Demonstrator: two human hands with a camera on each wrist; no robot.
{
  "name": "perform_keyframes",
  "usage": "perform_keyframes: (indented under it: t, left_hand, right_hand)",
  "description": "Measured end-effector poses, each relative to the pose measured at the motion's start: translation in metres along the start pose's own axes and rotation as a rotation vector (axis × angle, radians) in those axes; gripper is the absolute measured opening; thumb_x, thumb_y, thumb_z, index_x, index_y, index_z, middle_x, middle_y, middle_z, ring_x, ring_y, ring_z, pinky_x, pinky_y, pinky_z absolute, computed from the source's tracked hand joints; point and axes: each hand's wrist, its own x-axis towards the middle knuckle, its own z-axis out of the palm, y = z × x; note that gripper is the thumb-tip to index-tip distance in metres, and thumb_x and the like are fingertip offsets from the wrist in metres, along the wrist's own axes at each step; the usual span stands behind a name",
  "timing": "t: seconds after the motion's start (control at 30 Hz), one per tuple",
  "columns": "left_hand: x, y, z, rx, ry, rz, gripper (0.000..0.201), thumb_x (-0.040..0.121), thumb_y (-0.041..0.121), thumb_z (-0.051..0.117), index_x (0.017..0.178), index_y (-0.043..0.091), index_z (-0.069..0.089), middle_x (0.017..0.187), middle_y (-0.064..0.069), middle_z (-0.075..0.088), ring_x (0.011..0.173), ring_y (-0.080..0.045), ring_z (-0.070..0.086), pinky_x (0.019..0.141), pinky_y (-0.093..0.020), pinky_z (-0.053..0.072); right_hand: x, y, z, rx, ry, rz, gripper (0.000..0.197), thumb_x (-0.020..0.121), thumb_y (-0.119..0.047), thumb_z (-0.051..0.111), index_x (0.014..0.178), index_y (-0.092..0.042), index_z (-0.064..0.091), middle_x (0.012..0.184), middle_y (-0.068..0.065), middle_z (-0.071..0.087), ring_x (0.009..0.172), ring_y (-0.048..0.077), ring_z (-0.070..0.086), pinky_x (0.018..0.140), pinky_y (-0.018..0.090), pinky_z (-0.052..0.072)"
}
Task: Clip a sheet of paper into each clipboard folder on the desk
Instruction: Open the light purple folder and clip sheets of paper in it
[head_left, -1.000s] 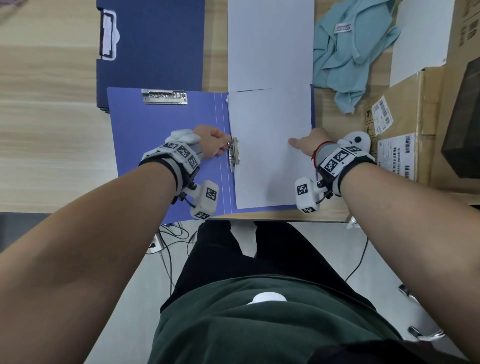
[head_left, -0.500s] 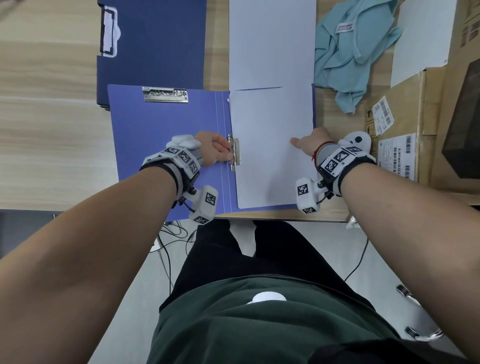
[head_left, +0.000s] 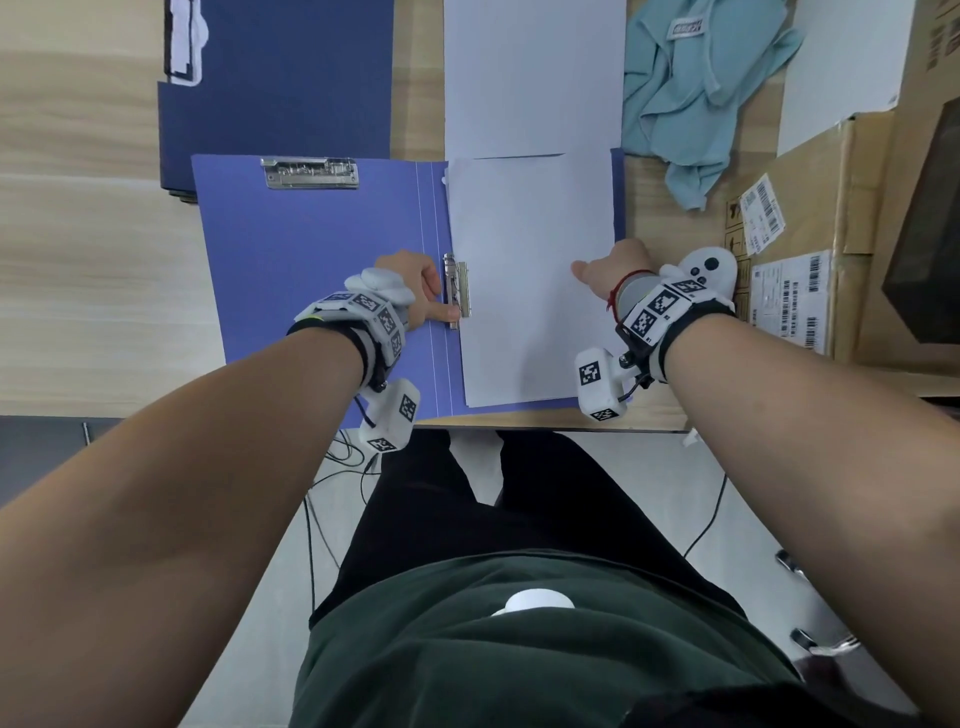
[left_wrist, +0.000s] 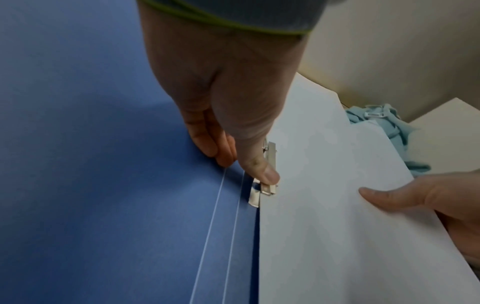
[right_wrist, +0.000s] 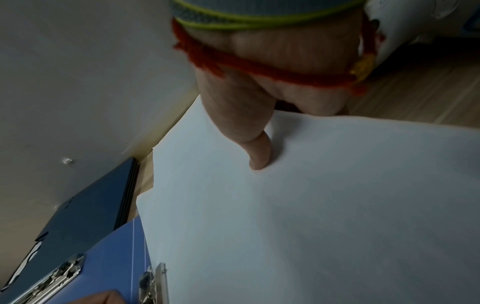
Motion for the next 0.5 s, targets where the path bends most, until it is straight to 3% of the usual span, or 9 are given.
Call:
perform_keyframes:
  t: [0.07, 0.2, 0.33, 0.4, 0.5]
  left_hand:
    - [0.002, 0.004, 0.001, 0.064, -0.012, -0.008, 0.046, 0.065, 0.044, 0.088, 0.091, 0.016, 0.063, 0.090, -0.003, 0.069, 0.083, -0.022, 0.063, 0.081, -0.037, 0.054]
    - [0.003, 0.012, 0.003, 0.138, -0.044, -0.016, 0.046, 0.066, 0.044, 0.087, 0.089, 0.017, 0.057, 0.091, -0.004, 0.065, 0.079, -0.021, 0.056, 0.076, -0.036, 0.050]
    - [0.002, 0.016, 0.004, 0.194, -0.059, -0.016, 0.047, 0.068, 0.043, 0.086, 0.076, 0.020, 0.046, 0.077, 0.002, 0.052, 0.069, -0.019, 0.047, 0.067, -0.033, 0.039]
    - [0.002, 0.017, 0.005, 0.215, -0.062, -0.022, 0.050, 0.068, 0.044, 0.085, 0.071, 0.022, 0.040, 0.074, 0.003, 0.049, 0.067, -0.018, 0.044, 0.068, -0.033, 0.036]
    - [0.004, 0.019, 0.004, 0.244, -0.096, -0.046, 0.050, 0.069, 0.046, 0.085, 0.076, 0.021, 0.042, 0.074, 0.003, 0.049, 0.073, -0.021, 0.048, 0.070, -0.033, 0.039]
  right_hand:
    - [-0.001, -0.001, 0.000, 0.003, 0.003, 0.005, 0.054, 0.093, -0.028, 0.058, 0.134, 0.003, 0.041, 0.097, 0.013, 0.054, 0.059, 0.023, 0.051, 0.062, 0.032, 0.044]
    - [-0.001, -0.002, 0.001, -0.030, 0.020, -0.005, 0.051, 0.092, -0.027, 0.058, 0.132, 0.003, 0.044, 0.101, 0.015, 0.059, 0.071, 0.027, 0.057, 0.067, 0.032, 0.046]
    - [-0.002, -0.003, 0.001, -0.040, 0.020, -0.007, 0.051, 0.092, -0.028, 0.058, 0.130, 0.004, 0.047, 0.114, 0.019, 0.063, 0.088, 0.032, 0.063, 0.075, 0.036, 0.051]
    - [0.000, -0.003, 0.001, -0.039, 0.023, -0.001, 0.051, 0.092, -0.027, 0.058, 0.131, 0.005, 0.047, 0.110, 0.018, 0.064, 0.084, 0.030, 0.061, 0.072, 0.034, 0.049]
    - [-0.002, -0.002, -0.001, -0.025, 0.031, 0.011, 0.053, 0.091, -0.027, 0.060, 0.132, 0.004, 0.046, 0.117, 0.017, 0.064, 0.096, 0.032, 0.066, 0.070, 0.031, 0.045]
